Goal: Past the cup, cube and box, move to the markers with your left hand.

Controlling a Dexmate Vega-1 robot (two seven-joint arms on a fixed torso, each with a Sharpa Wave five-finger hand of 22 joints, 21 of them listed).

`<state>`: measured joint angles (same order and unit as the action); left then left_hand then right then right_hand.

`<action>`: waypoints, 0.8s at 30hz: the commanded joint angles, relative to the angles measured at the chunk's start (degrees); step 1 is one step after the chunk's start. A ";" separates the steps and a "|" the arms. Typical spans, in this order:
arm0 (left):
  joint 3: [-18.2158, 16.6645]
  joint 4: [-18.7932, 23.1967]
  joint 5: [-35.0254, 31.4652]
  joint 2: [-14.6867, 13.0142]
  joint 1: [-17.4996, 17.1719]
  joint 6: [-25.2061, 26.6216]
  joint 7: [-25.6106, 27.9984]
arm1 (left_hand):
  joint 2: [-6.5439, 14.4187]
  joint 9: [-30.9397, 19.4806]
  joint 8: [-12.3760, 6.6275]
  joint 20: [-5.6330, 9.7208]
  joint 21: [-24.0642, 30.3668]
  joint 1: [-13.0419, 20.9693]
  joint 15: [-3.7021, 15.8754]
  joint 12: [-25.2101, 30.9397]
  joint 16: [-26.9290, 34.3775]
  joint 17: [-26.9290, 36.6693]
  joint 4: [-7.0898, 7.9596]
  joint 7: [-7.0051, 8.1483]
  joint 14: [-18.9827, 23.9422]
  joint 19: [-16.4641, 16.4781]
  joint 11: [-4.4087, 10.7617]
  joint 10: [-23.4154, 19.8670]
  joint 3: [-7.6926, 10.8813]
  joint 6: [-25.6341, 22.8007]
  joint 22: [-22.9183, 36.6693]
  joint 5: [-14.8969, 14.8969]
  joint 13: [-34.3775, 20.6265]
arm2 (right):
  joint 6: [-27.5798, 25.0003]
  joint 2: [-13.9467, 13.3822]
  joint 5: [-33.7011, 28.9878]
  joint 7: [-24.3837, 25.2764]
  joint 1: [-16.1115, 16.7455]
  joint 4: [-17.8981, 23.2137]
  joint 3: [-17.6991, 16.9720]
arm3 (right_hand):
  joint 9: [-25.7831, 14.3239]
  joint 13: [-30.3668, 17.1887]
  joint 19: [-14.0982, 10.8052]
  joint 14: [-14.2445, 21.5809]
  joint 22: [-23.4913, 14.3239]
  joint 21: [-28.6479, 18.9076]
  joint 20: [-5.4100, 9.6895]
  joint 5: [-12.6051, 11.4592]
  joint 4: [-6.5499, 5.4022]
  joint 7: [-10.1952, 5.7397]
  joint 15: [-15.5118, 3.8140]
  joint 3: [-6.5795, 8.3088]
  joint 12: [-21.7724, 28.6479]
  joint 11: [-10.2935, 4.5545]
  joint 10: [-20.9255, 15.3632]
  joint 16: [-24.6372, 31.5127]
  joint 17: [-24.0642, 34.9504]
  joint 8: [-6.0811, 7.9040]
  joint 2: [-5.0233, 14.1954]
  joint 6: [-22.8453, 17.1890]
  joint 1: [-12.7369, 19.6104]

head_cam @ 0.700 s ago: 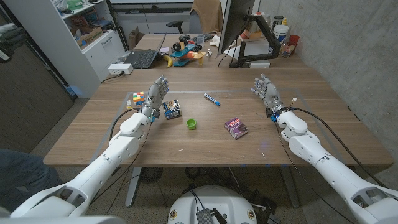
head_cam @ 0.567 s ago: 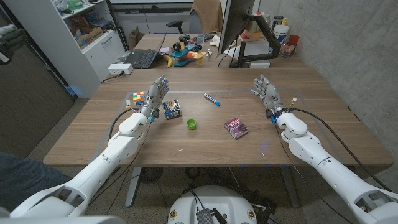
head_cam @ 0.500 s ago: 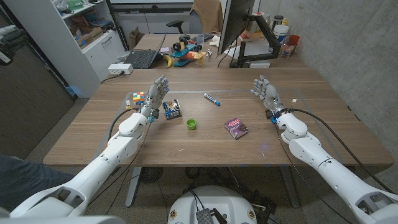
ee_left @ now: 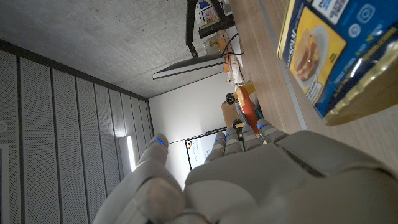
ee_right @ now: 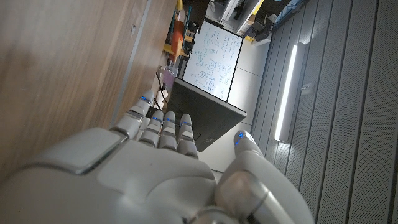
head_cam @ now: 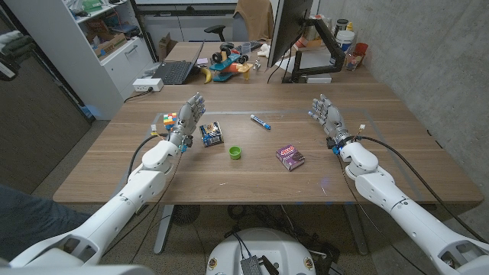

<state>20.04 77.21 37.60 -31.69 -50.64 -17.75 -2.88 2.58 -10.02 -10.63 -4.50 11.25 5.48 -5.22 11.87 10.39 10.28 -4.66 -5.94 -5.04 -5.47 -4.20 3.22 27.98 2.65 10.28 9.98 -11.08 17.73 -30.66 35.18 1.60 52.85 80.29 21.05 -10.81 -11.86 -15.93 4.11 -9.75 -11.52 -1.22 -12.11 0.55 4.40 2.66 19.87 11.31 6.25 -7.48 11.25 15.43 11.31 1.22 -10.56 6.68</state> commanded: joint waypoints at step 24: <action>1.70 -0.59 -3.66 -0.82 4.83 0.33 -1.39 | 0.26 -0.29 -0.39 -0.12 0.19 0.68 -0.01 0.51 0.55 0.15 -0.29 0.06 0.22 -0.48 -0.42 -0.60 0.56 -0.83 0.08 0.30 -0.13 | 2.98 0.54 -0.07 1.70 2.47 1.12 -1.25 | -0.10 0.13 -0.75 0.62 -0.08 -0.06 0.08 -0.09 0.35 -0.29 -0.08 -0.08 0.22 -0.22 -0.71 0.50 -0.37 0.21 0.38 -0.71 0.46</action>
<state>21.10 77.26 34.86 -32.31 -47.95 -17.90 -3.32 2.80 -10.01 -10.63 -4.50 11.25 5.70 -5.22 12.14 10.63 10.27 -4.89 -5.72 -5.03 -5.47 -4.51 2.90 28.21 2.44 10.27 9.98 -11.07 19.81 -30.55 34.94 3.03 54.82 81.52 20.10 -10.79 -11.72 -15.92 4.31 -9.74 -11.52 -1.23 -12.11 0.71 4.09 2.45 19.70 11.31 6.24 -7.91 11.47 15.10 11.31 1.22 -10.86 6.68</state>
